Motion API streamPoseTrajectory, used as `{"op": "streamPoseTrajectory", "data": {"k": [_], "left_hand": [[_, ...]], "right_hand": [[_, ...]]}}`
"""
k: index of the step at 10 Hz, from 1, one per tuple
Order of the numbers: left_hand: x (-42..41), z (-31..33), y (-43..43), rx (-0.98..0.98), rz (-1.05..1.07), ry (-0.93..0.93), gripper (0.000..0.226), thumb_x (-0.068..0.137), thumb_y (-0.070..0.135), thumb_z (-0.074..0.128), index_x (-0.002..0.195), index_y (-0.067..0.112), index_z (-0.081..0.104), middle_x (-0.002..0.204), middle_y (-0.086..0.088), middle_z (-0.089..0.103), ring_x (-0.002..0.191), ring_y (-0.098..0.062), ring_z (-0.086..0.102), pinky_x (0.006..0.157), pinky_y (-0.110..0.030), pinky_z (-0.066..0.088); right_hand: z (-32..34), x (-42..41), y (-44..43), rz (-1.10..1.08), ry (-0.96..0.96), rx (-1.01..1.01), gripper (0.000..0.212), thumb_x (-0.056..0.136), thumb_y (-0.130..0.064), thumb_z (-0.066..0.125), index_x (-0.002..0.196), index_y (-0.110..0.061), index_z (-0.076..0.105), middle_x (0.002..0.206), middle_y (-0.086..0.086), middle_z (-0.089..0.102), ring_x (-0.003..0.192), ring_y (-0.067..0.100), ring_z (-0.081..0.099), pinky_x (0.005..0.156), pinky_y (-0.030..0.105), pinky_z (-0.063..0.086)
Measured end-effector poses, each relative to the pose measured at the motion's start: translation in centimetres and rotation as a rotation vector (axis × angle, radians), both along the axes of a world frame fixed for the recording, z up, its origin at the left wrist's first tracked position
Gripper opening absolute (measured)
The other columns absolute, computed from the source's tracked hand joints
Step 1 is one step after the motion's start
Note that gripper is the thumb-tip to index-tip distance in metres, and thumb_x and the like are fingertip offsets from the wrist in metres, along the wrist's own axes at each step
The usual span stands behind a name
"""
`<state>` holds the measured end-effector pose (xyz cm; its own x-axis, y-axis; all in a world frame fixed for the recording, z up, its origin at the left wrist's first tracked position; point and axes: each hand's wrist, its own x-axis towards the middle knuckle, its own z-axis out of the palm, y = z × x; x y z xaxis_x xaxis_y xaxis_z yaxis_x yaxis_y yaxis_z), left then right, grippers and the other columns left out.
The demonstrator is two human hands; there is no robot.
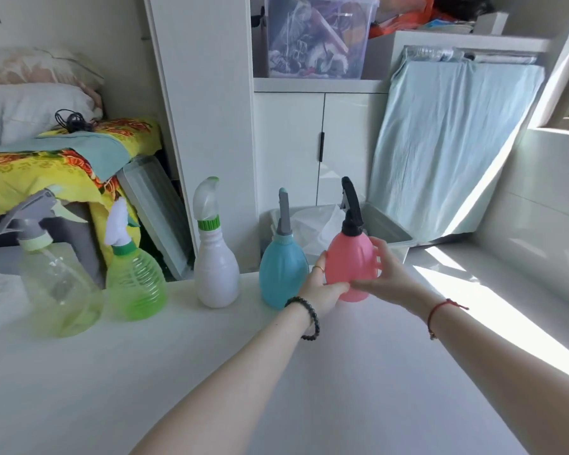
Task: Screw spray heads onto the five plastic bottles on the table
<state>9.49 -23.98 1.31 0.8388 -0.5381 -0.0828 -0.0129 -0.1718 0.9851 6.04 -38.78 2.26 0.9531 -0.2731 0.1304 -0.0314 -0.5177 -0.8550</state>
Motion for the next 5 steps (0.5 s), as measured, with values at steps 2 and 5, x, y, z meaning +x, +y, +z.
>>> {"op": "streamPoseTrajectory", "data": {"k": [2,5], "left_hand": [[1.2,-2.2,-1.5,0.027,-0.061,-0.003,0.075,0.085,0.017,0.055,0.143,0.032,0.010,0.131,0.018,0.041,0.107,0.000,0.045,0.093,-0.018,0.033],[0.0,-2.7,1.6,0.192,-0.095,-0.056,0.070,0.088,0.026,0.051,0.144,0.024,0.009,0.147,0.006,0.026,0.134,-0.009,0.029,0.104,-0.023,0.024]], "right_hand": [[-2.4,1.6,-2.3,-0.006,0.063,0.109,0.087,0.066,-0.013,0.076,0.134,-0.036,0.025,0.112,-0.005,0.050,0.093,0.005,0.053,0.066,0.021,0.048],[-1.8,-1.2,-1.2,-0.167,0.073,0.040,0.098,0.073,-0.011,0.072,0.144,-0.031,0.006,0.152,0.002,0.023,0.136,0.022,0.031,0.082,0.032,0.044]]}}
